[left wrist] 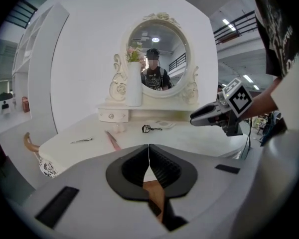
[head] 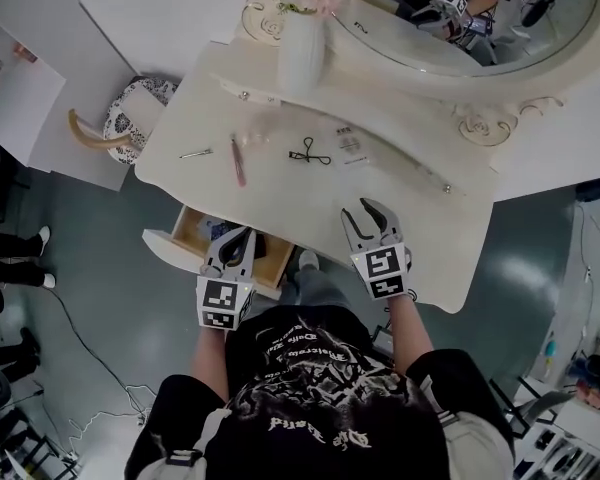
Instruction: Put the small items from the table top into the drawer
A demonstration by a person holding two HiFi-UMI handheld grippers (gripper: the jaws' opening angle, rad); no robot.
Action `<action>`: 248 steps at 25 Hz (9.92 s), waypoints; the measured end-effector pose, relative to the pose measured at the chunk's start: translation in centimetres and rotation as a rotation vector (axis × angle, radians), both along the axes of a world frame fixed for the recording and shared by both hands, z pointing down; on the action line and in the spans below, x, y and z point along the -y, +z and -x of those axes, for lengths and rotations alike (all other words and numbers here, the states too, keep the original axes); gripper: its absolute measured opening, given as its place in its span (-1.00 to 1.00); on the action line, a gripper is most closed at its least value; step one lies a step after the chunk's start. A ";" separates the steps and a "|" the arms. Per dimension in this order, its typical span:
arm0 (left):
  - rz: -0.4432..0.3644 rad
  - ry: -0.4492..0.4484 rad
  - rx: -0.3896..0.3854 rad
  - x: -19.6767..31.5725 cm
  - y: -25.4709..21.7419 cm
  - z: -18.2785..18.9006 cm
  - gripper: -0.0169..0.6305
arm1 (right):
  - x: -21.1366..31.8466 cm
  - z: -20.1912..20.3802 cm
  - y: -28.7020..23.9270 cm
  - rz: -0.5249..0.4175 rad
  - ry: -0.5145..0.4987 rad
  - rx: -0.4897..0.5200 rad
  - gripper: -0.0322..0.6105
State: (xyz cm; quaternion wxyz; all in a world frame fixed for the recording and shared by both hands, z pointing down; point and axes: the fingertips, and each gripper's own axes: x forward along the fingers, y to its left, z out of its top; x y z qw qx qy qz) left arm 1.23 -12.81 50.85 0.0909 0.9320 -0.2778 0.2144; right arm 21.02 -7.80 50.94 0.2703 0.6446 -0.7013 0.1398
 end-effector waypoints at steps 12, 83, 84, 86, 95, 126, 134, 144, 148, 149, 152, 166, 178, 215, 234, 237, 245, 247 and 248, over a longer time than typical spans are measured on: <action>0.014 -0.175 0.042 0.8 0.3 3.3 -0.90 | 4.9 -1.4 1.6 0.016 -0.069 -0.037 -0.39; 0.042 -0.227 0.125 0.9 1.0 1.9 -0.90 | 11.1 -7.7 7.1 0.207 0.018 0.057 -0.86; 0.045 -0.237 0.118 0.7 1.1 2.0 -0.90 | 11.0 -7.5 6.9 0.203 0.013 0.053 -0.86; 0.052 -0.254 0.109 0.4 1.2 2.2 -0.90 | 10.6 -7.3 6.4 0.193 0.004 0.044 -0.86; 0.059 -0.297 0.076 -0.5 1.2 1.3 -0.90 | 8.9 -6.1 4.7 0.171 -0.069 0.031 -0.87; 0.024 -0.365 0.045 -0.6 0.4 3.6 -0.90 | 6.1 4.7 1.0 0.114 -0.329 0.010 -0.87; 0.018 -0.411 0.053 -1.1 0.6 6.0 -0.90 | 5.2 9.4 0.6 0.116 -0.448 0.001 -0.87; 0.010 -0.463 0.035 -2.2 0.4 9.0 -0.90 | 3.3 16.3 0.1 0.094 -0.628 0.014 -0.87; 0.011 -0.484 0.028 -2.6 0.4 10.4 -0.90 | 2.4 19.4 -0.5 0.083 -0.705 0.026 -0.87; 0.012 -0.487 0.025 -2.6 0.4 10.8 -0.90 | 2.2 20.1 -0.7 0.079 -0.725 0.028 -0.87; 0.011 -0.495 0.018 -2.6 0.4 11.8 -0.90 | 1.8 22.3 -1.1 0.073 -0.773 0.040 -0.87; 0.025 -0.504 0.004 -2.9 0.9 15.4 -0.90 | -1.5 28.6 0.7 0.185 -0.926 0.106 -0.87; 0.035 -0.475 0.021 -3.2 1.6 17.2 -0.90 | -2.3 29.4 4.3 0.289 -0.880 0.119 -0.87; 0.064 -0.424 0.037 -2.3 3.0 18.6 -0.90 | 0.0 24.7 12.8 0.487 -0.601 0.047 -0.87; 0.064 -0.321 0.037 -1.6 3.0 16.5 -0.90 | 1.1 22.2 14.2 0.524 -0.444 0.008 -0.87; 0.065 -0.314 0.047 -1.6 3.2 16.5 -0.90 | 1.3 22.0 14.4 0.528 -0.421 0.008 -0.86; 0.069 -0.300 0.052 -2.0 3.3 16.3 -0.90 | 1.4 21.8 14.8 0.537 -0.390 0.020 -0.86; 0.072 -0.297 0.055 -2.2 3.4 16.3 -0.90 | 1.5 21.8 14.9 0.538 -0.388 0.024 -0.86; 0.073 -0.297 0.055 -2.3 3.4 16.4 -0.90 | 1.5 21.9 14.9 0.536 -0.387 0.023 -0.86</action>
